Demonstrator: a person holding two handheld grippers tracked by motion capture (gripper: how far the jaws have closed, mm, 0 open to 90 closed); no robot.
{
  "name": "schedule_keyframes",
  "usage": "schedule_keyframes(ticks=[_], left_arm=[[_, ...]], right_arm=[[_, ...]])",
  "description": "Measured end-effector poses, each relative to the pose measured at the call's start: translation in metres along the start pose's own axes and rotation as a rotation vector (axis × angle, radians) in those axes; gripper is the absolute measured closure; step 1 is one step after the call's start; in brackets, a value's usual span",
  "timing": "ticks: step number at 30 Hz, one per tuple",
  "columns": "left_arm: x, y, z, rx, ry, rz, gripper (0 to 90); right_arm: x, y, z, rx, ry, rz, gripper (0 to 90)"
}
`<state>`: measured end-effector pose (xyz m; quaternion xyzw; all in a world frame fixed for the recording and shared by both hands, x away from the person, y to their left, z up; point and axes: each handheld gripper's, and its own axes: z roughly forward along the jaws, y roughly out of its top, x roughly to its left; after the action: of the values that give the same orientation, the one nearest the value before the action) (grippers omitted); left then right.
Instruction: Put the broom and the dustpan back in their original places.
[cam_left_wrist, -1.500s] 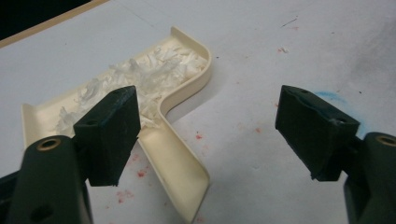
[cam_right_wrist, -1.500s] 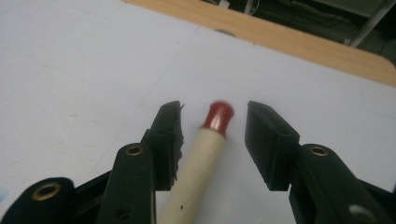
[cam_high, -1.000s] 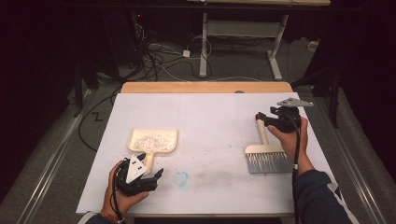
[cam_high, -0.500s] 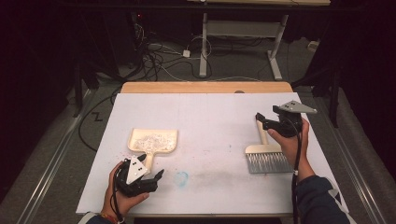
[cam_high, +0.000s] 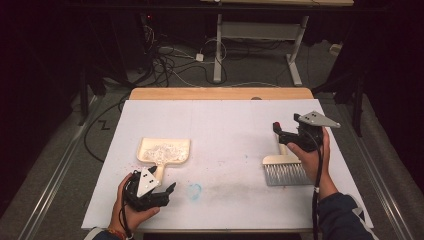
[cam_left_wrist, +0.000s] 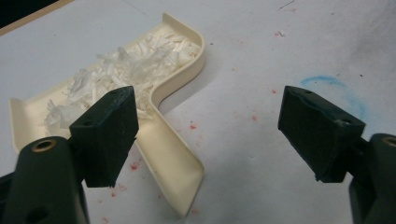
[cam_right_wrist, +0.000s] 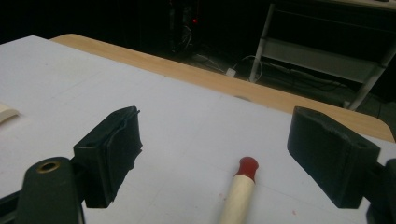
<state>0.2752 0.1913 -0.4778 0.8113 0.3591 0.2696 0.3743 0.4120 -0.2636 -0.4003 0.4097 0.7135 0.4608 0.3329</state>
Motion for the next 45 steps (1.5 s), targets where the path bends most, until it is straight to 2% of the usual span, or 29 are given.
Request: schedule_keyframes(ticks=[4, 6, 8, 10, 17, 32, 45], left_arm=[[-0.001, 0.000, 0.000, 0.003, -0.011, 0.009, 19.0], [-0.002, 0.000, 0.000, 0.003, -0.016, 0.016, 18.6], [-0.002, 0.000, 0.001, 0.008, -0.023, 0.021, 18.2], [-0.003, 0.000, 0.001, 0.015, -0.023, 0.034, 17.3], [-0.004, 0.000, 0.000, 0.016, -0.022, 0.042, 17.3], [-0.006, 0.000, 0.000, 0.016, -0.031, 0.054, 17.3], [-0.008, 0.000, 0.000, 0.022, -0.035, 0.066, 17.3]], right_arm=[[0.007, 0.001, -0.006, -0.023, 0.010, -0.018, 17.4], [0.012, 0.001, -0.009, -0.031, 0.027, -0.044, 19.5], [0.019, 0.003, -0.013, -0.033, 0.023, -0.073, 19.7], [0.023, 0.004, -0.016, -0.040, 0.032, -0.085, 19.8], [0.034, 0.008, -0.029, -0.063, 0.071, -0.114, 19.3], [0.038, 0.011, -0.056, -0.101, 0.098, -0.133, 19.7], [0.041, 0.012, -0.076, -0.097, 0.119, -0.169, 19.6]])
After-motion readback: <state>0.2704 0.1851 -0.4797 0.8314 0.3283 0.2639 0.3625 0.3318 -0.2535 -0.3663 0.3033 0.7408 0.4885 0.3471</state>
